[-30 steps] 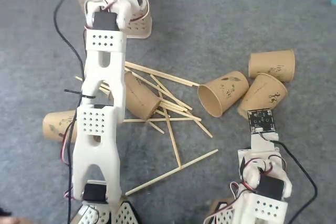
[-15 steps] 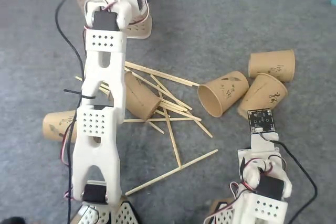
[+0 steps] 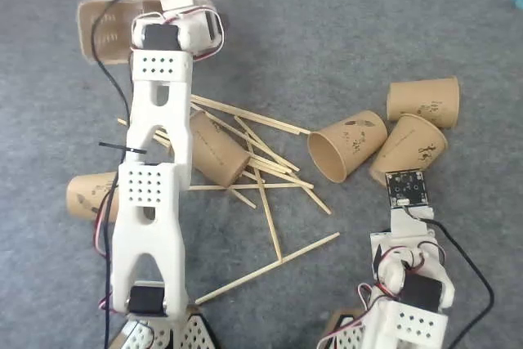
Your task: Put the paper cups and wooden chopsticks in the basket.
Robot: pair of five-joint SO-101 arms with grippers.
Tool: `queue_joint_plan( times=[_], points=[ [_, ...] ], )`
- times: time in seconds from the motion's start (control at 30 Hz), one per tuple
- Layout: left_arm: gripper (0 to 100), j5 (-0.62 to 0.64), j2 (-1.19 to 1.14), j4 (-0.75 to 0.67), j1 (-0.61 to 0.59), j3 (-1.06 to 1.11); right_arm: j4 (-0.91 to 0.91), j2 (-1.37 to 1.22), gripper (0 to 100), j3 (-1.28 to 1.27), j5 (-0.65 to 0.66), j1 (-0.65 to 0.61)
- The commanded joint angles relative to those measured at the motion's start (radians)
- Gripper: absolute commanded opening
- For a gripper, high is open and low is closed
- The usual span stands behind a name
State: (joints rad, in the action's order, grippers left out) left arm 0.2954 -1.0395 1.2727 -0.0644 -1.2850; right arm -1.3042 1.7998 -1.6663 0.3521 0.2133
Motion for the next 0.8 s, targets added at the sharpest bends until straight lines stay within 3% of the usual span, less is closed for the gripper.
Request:
queue_joint_plan(
  times=[0.0,0.23,0.53,0.77],
  points=[
    [0,-0.008,0.023,-0.017,-0.009,-0.007,0.012,0.015,0.8,0.009,0.009,0.007],
    [1,-0.006,0.026,0.029,-0.009,-0.022,0.012,0.015,0.8,0.011,0.009,0.007],
    [1,-0.183,0.072,0.496,0.077,-0.404,0.012,0.015,0.8,0.011,0.009,0.007],
    [1,-0.245,0.313,0.485,0.14,-0.013,0.012,0.015,0.8,0.011,0.009,0.007]
  ],
)
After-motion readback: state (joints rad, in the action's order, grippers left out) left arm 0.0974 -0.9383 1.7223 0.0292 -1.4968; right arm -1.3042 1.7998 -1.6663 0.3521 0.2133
